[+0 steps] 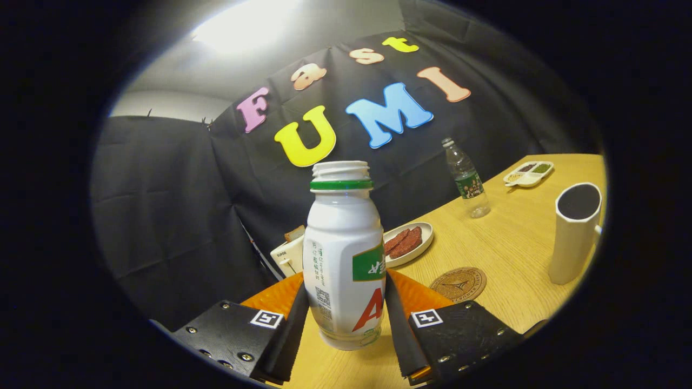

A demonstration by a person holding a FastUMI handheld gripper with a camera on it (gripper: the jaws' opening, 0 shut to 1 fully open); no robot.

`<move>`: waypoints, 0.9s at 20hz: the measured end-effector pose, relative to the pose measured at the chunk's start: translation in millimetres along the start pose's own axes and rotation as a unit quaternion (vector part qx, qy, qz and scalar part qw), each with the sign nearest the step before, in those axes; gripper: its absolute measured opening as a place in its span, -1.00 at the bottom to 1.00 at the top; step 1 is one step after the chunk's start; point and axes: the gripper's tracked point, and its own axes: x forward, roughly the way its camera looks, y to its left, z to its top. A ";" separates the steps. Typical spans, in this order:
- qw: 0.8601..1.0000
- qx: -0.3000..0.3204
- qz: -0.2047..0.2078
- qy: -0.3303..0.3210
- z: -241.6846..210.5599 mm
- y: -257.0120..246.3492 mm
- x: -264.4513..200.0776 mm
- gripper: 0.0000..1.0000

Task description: Take the bottle from table, then pour the juice into the cup, finally place the bottle on the coaster

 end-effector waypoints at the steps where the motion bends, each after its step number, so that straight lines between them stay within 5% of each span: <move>1: 1.000 0.015 -0.004 0.000 2.3 -6.5 -0.5 0.42; 10: 0.989 0.146 -0.024 -0.022 23.3 -49.3 -10.3 0.42; 18: 0.965 0.255 -0.022 -0.054 43.9 -75.8 -29.3 0.42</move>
